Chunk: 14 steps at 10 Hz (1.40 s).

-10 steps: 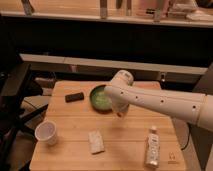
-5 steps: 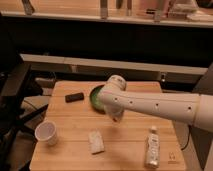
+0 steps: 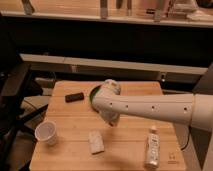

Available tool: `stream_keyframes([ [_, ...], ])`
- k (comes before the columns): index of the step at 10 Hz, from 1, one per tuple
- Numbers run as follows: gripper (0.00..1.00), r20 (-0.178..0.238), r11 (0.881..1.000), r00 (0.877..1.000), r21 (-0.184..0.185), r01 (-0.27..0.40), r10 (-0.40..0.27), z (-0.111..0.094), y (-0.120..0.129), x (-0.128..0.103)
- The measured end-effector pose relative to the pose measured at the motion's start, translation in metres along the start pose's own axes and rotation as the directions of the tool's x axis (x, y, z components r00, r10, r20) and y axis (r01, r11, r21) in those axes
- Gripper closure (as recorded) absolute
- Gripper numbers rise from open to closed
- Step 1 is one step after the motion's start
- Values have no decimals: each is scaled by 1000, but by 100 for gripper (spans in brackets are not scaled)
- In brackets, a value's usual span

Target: Place the pepper on the white sponge

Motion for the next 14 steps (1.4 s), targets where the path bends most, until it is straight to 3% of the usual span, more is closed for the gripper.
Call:
stream_keyframes([
  [7,100,15,997,996,8,82,-82,11,-8,-21],
  [14,100,31,985,985,14,170,-170,18,-18,-40],
])
